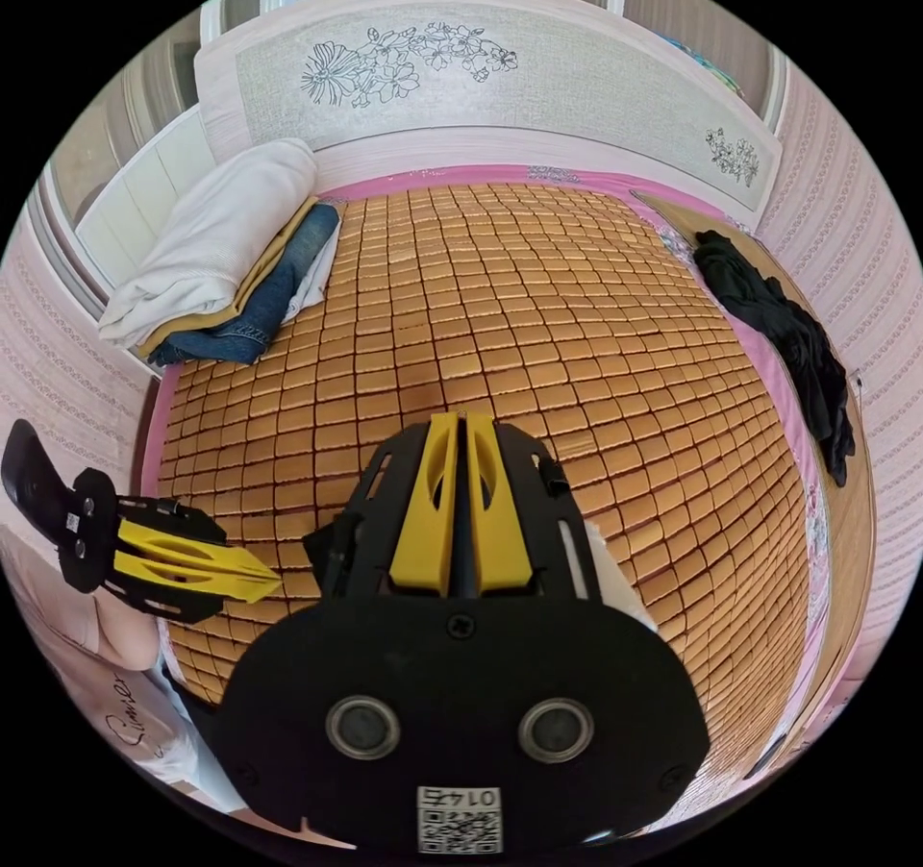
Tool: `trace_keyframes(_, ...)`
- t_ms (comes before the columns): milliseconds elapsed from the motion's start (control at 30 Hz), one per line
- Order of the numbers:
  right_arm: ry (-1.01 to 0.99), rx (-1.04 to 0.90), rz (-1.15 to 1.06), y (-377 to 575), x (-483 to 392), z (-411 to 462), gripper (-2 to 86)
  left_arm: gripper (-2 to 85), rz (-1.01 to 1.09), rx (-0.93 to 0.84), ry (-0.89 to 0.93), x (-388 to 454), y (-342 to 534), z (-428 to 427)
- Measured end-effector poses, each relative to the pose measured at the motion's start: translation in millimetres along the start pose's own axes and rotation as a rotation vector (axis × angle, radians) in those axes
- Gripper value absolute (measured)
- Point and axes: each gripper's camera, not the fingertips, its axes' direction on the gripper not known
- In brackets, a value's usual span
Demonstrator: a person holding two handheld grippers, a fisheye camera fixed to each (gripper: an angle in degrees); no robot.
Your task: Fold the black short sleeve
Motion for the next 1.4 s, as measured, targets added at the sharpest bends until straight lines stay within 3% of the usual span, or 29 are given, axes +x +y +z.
trace_keyframes(167, 0.116, 0.008, 0.036, -4.2, 4.6, -12.4, 4.1, 3.6, -0.008, 0.014, -0.106, 2.5, -9.8, 13.1)
trace_keyframes(333, 0.038, -0.063, 0.023, -1.4, 2.2, -4.0, 3.4, 6.4, 0.021, -0.121, -0.153, 5.7, -24.8, 54.1)
trace_keyframes(600, 0.009, -0.189, 0.116, -19.6, 23.4, 33.6, 5.2, 0.1, 0.062, -0.158, -0.144, 9.4, -22.8, 81.1)
trace_keyframes(800, 0.031, -0.155, 0.117, -37.8, 44.4, 14.9, -0.6, -0.7, 0.085, -0.155, -0.121, 4.6, -12.2, 85.4)
trace_keyframes(1200, -0.054, -0.153, 0.105, -100.4, 87.6, -45.9, 1.7, 3.6, 0.085, -0.199, -0.108, -20.2, 18.4, 101.2)
trace_keyframes(1400, -0.033, 0.0, 0.083, -112.0, 142.8, -168.4, 5.6, 6.3, 0.085, -0.179, -0.126, -31.5, 41.3, 94.7)
